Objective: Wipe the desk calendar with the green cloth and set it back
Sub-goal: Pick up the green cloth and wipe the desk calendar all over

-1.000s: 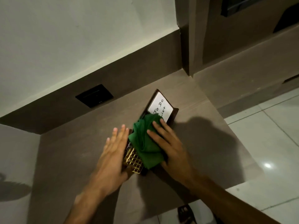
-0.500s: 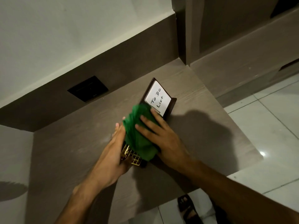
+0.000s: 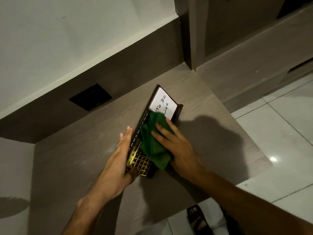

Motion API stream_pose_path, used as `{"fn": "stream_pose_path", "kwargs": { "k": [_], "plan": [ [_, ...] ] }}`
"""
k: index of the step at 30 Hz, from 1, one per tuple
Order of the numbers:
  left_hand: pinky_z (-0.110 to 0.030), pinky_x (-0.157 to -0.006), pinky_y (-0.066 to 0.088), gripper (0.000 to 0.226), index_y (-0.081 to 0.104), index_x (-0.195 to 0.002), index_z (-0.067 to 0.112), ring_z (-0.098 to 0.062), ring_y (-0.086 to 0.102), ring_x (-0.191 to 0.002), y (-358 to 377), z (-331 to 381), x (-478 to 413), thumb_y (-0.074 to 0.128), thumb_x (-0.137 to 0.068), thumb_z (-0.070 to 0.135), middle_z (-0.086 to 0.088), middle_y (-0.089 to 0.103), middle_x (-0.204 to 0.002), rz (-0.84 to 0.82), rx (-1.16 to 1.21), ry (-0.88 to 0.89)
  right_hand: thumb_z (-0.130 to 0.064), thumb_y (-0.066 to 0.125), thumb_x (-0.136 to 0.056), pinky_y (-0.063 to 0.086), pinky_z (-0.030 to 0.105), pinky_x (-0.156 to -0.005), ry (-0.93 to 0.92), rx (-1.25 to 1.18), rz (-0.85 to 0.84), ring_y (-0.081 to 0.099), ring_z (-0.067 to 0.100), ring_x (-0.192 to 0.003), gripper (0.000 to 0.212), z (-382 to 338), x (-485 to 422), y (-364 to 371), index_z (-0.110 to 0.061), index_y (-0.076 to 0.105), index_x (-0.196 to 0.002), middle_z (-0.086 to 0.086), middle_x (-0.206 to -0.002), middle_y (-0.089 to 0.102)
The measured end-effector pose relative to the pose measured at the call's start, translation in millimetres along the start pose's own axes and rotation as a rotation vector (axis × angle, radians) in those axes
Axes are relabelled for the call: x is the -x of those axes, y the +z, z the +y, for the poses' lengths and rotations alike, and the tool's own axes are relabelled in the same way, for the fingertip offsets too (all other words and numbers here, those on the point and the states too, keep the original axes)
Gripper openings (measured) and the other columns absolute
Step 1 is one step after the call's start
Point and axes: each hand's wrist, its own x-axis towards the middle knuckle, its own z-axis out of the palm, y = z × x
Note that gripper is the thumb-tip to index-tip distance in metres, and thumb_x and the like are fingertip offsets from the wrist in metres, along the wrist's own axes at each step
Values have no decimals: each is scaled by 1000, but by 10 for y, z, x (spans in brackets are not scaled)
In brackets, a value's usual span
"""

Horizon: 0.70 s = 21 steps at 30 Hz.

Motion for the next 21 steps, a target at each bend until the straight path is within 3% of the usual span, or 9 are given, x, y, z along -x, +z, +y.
{"fn": "stream_pose_path", "kwargs": {
  "k": [2, 4, 6, 9, 14, 18, 21],
  "plan": [
    [-39, -120, 5, 115, -12, -145, 41, -7, -8, -147, -1, 15, 6, 73, -76, 4, 12, -6, -161, -2, 16, 9, -15, 66, -86, 47, 53, -100, -76, -19, -90, 11, 35, -146, 59, -64, 217, 90, -17, 45, -142, 4, -153, 37],
    [-40, -121, 7, 115, -11, -146, 40, -7, -7, -147, -2, 5, -6, 72, -75, 1, 12, -6, -161, 2, 5, 1, -19, 62, -87, 35, 50, -110, -197, 44, -119, 9, 33, -147, 59, -28, 161, 107, -19, 43, -143, 4, -153, 37],
    [-41, -121, 7, 115, -10, -147, 40, -6, -7, -147, 0, -2, -12, 70, -75, -1, 13, -6, -160, 0, -16, -16, -17, 69, -84, 29, 53, -113, -123, 86, -60, 15, 34, -146, 61, 67, 30, 47, -17, 46, -141, 7, -151, 40],
    [-42, -121, 5, 115, -11, -147, 40, -5, -8, -147, -2, 16, -10, 70, -76, -2, 14, -7, -160, -4, -6, -23, -19, 70, -84, 32, 59, -107, 133, 60, -3, 20, 33, -144, 60, 118, 94, 4, -20, 49, -140, 2, -151, 40],
    [-39, -119, 9, 118, -13, -141, 49, -6, -7, -146, -6, 33, 0, 69, -75, -4, 14, -5, -158, -5, 12, -21, -22, 75, -77, 34, 46, -96, -132, 52, -110, 28, 32, -138, 65, -72, 197, 117, -22, 51, -137, 1, -146, 47],
    [-36, -118, 4, 118, -15, -144, 45, -7, -7, -147, 11, 19, -9, 71, -76, -1, 12, -6, -160, -3, -14, -26, -13, 77, -77, 41, 55, -93, 102, 105, 17, 36, 38, -135, 60, 186, -10, -64, -19, 57, -134, 3, -145, 50],
    [-38, -118, 5, 120, -16, -143, 47, -6, -7, -146, 5, 16, -9, 70, -76, -2, 13, -6, -159, -6, -2, -31, -21, 82, -69, 46, 56, -87, 24, 131, -49, 40, 40, -130, 67, -12, 281, 139, -20, 58, -131, 3, -141, 53]
  ]
}}
